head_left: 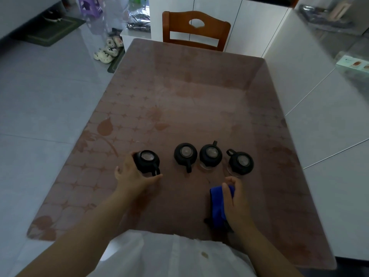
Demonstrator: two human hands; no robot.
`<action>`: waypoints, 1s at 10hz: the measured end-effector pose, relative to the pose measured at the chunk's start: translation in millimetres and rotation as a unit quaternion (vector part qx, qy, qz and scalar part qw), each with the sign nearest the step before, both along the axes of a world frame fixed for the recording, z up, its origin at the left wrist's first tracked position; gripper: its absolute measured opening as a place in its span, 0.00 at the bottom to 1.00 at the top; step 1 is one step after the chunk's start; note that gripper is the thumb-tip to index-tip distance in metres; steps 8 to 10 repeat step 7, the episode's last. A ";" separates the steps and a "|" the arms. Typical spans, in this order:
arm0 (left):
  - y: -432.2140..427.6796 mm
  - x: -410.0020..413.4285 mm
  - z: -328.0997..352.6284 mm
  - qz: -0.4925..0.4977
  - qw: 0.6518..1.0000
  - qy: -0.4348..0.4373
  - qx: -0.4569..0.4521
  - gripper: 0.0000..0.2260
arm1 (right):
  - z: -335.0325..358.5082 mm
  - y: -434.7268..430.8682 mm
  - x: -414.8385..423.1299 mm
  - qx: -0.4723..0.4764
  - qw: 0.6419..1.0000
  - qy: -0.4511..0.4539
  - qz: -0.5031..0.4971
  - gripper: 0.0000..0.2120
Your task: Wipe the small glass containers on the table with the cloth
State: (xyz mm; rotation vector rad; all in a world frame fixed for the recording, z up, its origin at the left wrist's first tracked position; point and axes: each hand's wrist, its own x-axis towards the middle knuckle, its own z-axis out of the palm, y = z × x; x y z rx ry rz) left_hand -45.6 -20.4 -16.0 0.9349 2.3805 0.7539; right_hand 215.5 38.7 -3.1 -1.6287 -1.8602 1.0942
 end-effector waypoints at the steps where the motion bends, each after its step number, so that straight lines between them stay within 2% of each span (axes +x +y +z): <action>1: 8.3 5.1 -10.9 -0.008 1.000 0.009 0.008 0.43 | -11.7 0.3 6.5 -0.012 0.995 -0.090 0.038 0.19; 2: 18.8 9.1 -17.0 -0.018 1.000 0.013 0.001 0.47 | -21.8 -2.1 16.6 -0.021 0.982 -0.173 0.067 0.24; 3: 25.1 13.3 -23.3 -0.027 0.999 0.007 -0.019 0.49 | -30.8 -9.6 26.0 0.012 0.968 -0.219 0.123 0.23; 4: 26.6 14.0 -26.1 -0.015 0.999 -0.015 -0.035 0.50 | -29.9 -13.6 29.6 0.026 0.956 -0.247 0.158 0.30; 5: 27.2 12.3 -28.3 -0.034 0.998 -0.003 -0.059 0.52 | -26.0 -12.3 31.2 0.008 0.956 -0.243 0.165 0.49; 6: 26.8 9.3 -16.2 -0.027 0.998 -0.021 -0.043 0.52 | -19.8 -9.4 27.9 0.019 0.963 -0.216 0.157 0.52; 7: 25.6 17.6 -3.5 -0.043 0.998 0.006 0.047 0.46 | -11.2 -4.3 11.8 0.028 0.967 -0.193 0.164 0.45; 10: 25.6 17.6 -3.5 -0.043 0.998 0.006 0.047 0.46 | -11.2 -4.3 11.8 0.028 0.967 -0.193 0.164 0.45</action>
